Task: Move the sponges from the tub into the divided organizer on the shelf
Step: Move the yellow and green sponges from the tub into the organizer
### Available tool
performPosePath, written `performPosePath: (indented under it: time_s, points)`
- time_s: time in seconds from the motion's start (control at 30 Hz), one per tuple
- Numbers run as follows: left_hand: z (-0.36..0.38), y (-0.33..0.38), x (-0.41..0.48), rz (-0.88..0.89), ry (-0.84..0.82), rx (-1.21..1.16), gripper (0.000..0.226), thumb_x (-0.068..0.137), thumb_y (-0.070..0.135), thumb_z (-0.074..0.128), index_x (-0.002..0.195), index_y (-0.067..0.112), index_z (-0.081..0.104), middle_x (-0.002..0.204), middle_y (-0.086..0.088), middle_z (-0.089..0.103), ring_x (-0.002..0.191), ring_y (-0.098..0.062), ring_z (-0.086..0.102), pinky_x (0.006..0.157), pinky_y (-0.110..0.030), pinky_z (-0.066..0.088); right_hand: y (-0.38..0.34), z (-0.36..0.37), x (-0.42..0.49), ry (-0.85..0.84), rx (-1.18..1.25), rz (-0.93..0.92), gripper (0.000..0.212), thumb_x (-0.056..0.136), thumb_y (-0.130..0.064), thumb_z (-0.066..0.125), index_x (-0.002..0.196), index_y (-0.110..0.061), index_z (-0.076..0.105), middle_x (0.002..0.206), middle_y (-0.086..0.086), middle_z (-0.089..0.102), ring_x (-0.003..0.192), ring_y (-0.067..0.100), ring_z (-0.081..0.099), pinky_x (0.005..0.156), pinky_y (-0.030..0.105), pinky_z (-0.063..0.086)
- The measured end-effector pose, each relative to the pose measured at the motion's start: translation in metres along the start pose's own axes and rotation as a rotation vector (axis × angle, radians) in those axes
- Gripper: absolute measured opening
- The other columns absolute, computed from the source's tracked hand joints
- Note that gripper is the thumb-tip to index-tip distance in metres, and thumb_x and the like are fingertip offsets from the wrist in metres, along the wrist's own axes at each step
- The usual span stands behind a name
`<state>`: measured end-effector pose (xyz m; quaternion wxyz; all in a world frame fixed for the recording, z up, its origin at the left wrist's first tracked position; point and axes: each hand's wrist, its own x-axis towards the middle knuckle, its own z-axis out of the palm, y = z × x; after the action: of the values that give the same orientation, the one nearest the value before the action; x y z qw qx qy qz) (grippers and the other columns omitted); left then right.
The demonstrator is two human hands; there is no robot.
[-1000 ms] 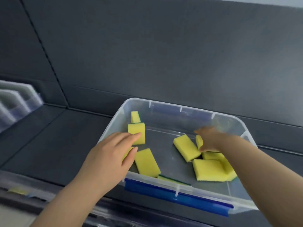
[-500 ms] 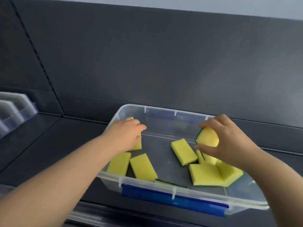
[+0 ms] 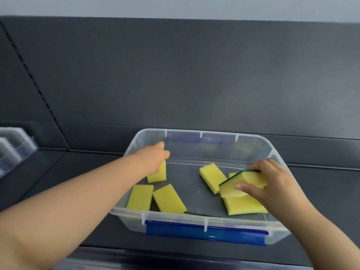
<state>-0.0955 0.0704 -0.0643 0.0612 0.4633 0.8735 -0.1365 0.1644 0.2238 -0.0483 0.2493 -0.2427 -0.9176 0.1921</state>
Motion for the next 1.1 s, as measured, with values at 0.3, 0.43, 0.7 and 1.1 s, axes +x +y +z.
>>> performPosePath:
  time_s: [0.3,0.43,0.7,1.1]
  points:
    - [-0.016,-0.004,-0.036,0.060,0.222,-0.090,0.056,0.084,0.031,0.063,0.135,0.035,0.038,0.132,0.013,0.036,0.091,-0.014,0.052,0.061,-0.026,0.033,0.004,0.015,0.011,0.029,0.081,0.062,0.043,0.067,-0.042,0.075,0.097,-0.014,0.061,0.083,-0.011,0.049,0.072,0.009,0.047,0.066,0.020,0.034]
    - [-0.017,-0.001,-0.059,0.052,0.312,-0.280,0.058,0.084,0.033,0.064,0.136,0.036,0.039,0.127,0.015,0.041,0.101,-0.011,0.049,0.080,-0.027,0.041,0.003,0.026,0.012,0.029,0.122,0.066,0.045,0.070,-0.044,0.071,0.103,-0.016,0.060,0.089,-0.009,0.051,0.078,0.012,0.049,0.069,0.023,0.036]
    - [-0.023,0.018,-0.129,-0.076,0.698,-0.500,0.060,0.070,0.031,0.076,0.125,0.032,0.054,0.109,0.019,0.056,0.100,0.001,0.051,0.089,-0.011,0.036,-0.031,0.033,0.016,0.039,0.321,-0.087,0.032,0.069,-0.036,0.074,0.091,-0.027,0.053,0.079,-0.027,0.045,0.077,-0.012,0.049,0.072,-0.003,0.033]
    - [-0.014,-0.038,-0.239,-0.232,0.866,-0.570,0.049,0.068,0.033,0.065,0.116,0.033,0.055,0.107,0.024,0.052,0.096,0.022,0.043,0.084,0.007,0.024,-0.132,0.056,-0.024,0.120,0.593,-0.117,0.029,0.066,-0.053,0.058,0.090,-0.042,0.047,0.086,-0.020,0.060,0.081,-0.004,0.058,0.069,0.002,0.041]
